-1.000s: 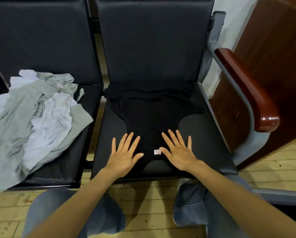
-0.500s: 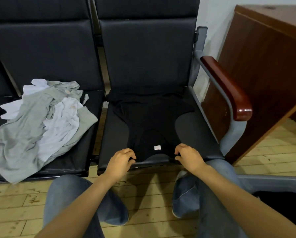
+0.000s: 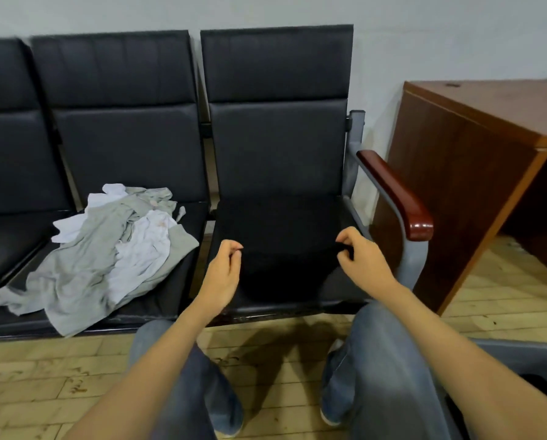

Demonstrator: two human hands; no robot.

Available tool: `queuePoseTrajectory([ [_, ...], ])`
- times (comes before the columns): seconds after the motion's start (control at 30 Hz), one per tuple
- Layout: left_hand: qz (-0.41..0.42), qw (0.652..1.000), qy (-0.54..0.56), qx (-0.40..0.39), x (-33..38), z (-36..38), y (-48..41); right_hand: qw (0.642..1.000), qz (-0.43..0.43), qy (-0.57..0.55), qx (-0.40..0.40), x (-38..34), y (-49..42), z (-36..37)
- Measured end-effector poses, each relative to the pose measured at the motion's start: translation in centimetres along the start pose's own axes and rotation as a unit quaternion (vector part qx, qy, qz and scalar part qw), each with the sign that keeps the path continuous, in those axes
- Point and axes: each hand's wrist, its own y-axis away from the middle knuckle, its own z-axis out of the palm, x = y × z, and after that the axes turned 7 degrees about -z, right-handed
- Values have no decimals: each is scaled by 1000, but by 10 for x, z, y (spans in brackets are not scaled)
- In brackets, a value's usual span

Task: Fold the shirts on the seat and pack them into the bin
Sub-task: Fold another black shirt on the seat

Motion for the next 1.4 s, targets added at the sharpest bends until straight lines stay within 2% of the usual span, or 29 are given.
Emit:
queuePoseTrajectory([
  [0.2,24,997,65,-37,32,-31,10,997,-41,-59,15,-32,5,-49],
  [0.43,-27,993,101,-55,34,-38,-7,996,-19,-87,6,-35,-8,-58],
  [0.63,-65,992,110,-8,26,-35,-69,995,13,-101,-4,-20,-74,-42],
  [0.77,-95,988,122,13,11,-26,-140,994,26,-104,-10,3,-148,-13],
  [1.07,-152,987,49,-7,-70,19,-309,993,78,-63,-66,93,-308,87],
  [1.2,-180,983,-31,-15,-128,55,-347,986,92,-33,-134,143,-337,153],
  [1.4,-181,973,-141,0,-181,85,-359,985,99,23,-139,184,-340,206],
])
